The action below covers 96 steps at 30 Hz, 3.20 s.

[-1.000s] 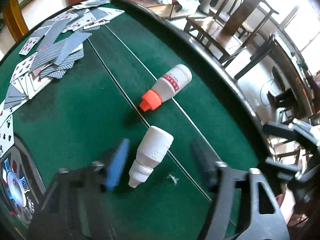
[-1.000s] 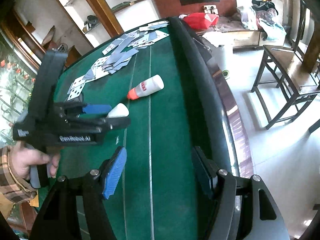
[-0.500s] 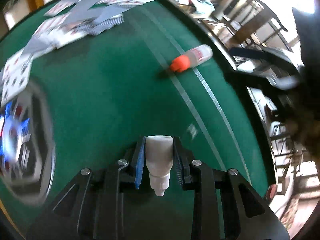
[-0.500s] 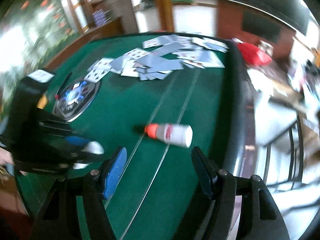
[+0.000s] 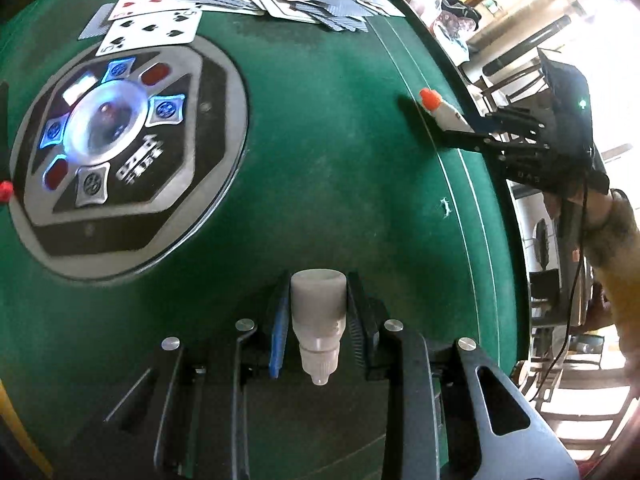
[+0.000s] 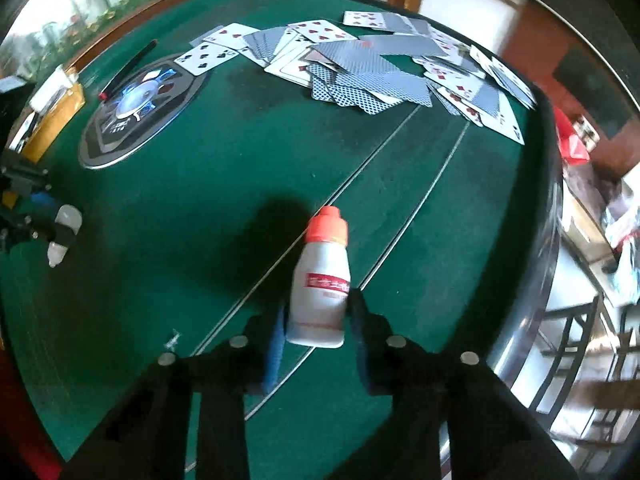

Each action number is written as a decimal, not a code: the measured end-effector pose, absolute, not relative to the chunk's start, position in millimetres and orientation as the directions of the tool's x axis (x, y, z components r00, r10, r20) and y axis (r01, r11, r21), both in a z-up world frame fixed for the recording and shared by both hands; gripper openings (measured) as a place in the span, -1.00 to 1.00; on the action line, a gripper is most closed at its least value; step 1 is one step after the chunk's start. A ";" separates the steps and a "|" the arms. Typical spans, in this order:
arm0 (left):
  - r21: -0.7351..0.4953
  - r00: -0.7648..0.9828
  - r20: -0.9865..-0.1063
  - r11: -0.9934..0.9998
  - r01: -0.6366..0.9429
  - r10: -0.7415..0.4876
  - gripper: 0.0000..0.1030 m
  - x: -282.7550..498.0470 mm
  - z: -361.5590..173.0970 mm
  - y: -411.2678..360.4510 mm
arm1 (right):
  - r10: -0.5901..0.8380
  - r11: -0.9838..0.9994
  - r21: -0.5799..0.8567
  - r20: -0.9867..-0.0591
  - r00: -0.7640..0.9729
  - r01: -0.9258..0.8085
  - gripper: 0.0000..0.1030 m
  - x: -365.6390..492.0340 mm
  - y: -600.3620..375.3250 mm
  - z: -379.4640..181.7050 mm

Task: Organize objects
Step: 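Carry the white bottle with left while right carries the orange-capped bottle over the tray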

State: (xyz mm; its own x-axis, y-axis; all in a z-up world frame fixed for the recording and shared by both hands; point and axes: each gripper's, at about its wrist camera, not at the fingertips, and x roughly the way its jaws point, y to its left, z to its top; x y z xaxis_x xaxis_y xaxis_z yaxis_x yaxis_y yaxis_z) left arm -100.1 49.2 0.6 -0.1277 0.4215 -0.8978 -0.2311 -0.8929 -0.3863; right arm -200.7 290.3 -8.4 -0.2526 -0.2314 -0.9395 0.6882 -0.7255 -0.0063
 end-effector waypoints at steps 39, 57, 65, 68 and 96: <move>-0.556 -0.288 -0.774 -0.823 -0.115 0.563 -0.50 38.2 57.5 -118.7 | -0.535 -0.756 0.364 -0.823 -0.193 0.544 -0.50 8.2 79.2 35.3; -0.541 -0.420 -0.769 -0.840 0.029 0.481 -0.50 79.7 78.9 -210.5 | -0.564 -0.603 0.329 -0.820 -0.096 0.727 -0.50 35.9 -26.0 51.5; -0.523 -0.448 -0.779 -0.849 0.077 0.439 -0.50 97.4 80.3 -240.3 | -0.578 -0.538 0.330 -0.814 -0.054 0.776 -0.50 54.1 -60.7 56.0; -0.509 -0.449 -0.789 -0.855 0.097 0.419 -0.50 105.1 78.3 -251.0 | -0.579 -0.518 0.331 -0.815 -0.039 0.789 -0.50 60.5 -72.7 56.4; -0.477 -0.464 -0.821 -0.846 0.240 0.332 -0.50 145.8 56.3 -329.9 | -0.552 -0.433 0.337 -0.832 0.050 0.836 -0.50 93.9 -139.7 37.6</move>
State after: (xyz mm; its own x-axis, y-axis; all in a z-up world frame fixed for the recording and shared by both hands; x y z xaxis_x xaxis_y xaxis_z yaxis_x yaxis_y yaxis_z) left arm 145.8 -329.9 56.3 -0.4639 0.3319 -0.8213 0.2397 -0.8455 -0.4771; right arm 93.9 -139.7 37.6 0.0499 -0.5518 -0.8325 0.8363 -0.4326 0.3368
